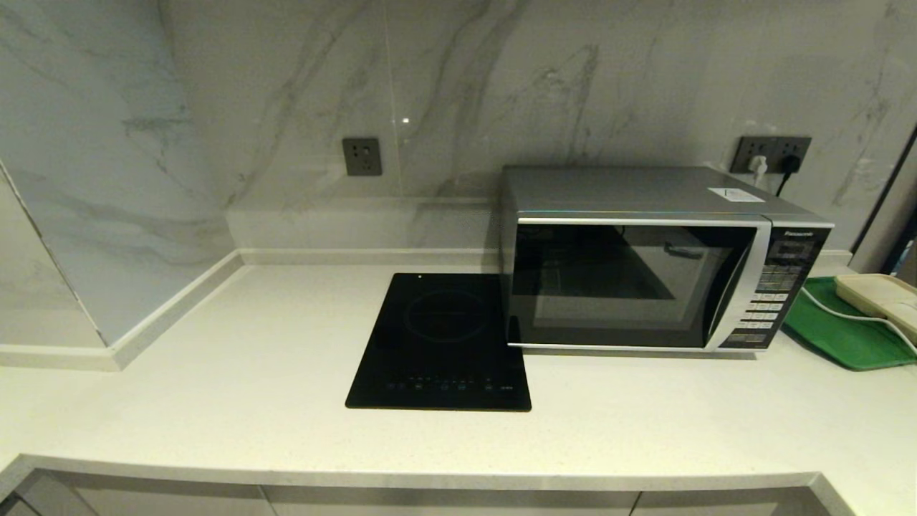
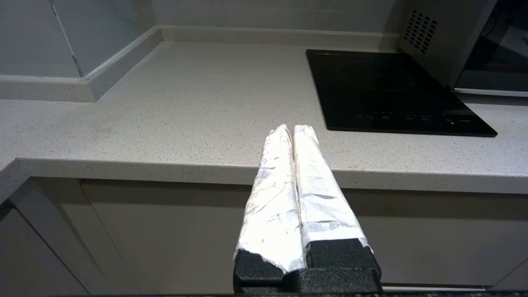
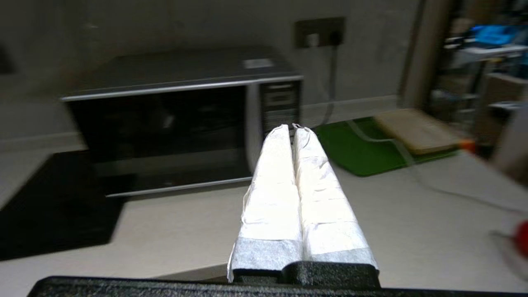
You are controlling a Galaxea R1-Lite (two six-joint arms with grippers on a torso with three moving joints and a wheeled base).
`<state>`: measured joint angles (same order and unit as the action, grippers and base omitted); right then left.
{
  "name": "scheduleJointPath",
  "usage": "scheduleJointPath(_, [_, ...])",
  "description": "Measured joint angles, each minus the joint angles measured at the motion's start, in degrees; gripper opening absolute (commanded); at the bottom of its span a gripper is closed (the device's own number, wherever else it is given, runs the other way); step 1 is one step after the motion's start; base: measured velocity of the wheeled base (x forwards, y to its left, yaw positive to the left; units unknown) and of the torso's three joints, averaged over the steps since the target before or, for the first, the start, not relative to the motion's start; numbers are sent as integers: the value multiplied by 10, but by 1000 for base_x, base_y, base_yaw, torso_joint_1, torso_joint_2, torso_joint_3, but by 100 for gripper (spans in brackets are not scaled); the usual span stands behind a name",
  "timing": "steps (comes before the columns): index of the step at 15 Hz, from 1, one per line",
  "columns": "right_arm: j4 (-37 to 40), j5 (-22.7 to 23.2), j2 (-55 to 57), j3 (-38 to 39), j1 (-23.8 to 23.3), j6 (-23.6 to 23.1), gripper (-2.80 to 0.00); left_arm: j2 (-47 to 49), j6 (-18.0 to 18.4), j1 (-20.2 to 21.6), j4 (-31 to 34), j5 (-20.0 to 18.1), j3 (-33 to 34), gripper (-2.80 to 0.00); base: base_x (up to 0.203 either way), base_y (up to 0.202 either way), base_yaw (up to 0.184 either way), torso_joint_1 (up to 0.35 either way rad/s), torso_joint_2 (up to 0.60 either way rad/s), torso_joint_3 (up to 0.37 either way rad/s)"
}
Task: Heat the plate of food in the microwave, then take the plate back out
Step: Open the microwave oven
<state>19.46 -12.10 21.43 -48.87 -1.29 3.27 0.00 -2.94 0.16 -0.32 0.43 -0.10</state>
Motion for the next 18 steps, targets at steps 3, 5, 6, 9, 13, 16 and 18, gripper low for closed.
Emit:
scheduleJointPath(3, [29, -106, 158, -151, -13, -104, -280, 0, 0, 0, 0, 0, 0, -280, 0, 0, 0, 0, 0, 0])
scheduleJointPath(5, [32, -171, 255, -221, -19, -158, -280, 0, 0, 0, 0, 0, 0, -280, 0, 0, 0, 0, 0, 0])
scheduleJointPath(6, [32, -196, 294, -244, -20, -174, -280, 0, 0, 0, 0, 0, 0, -280, 0, 0, 0, 0, 0, 0])
scheduleJointPath(9, [18, -241, 413, -307, -22, -195, -280, 0, 0, 0, 0, 0, 0, -280, 0, 0, 0, 0, 0, 0])
scheduleJointPath(13, [-5, -293, 594, -443, -21, -177, -280, 0, 0, 0, 0, 0, 0, -280, 0, 0, 0, 0, 0, 0])
scheduleJointPath(16, [-7, -325, 711, -494, 0, -111, -95, 0, 0, 0, 0, 0, 0, -280, 0, 0, 0, 0, 0, 0])
scheduleJointPath(18, [-1, -333, 766, -498, 18, -30, 0, 0, 0, 0, 0, 0, 0, -280, 0, 0, 0, 0, 0, 0])
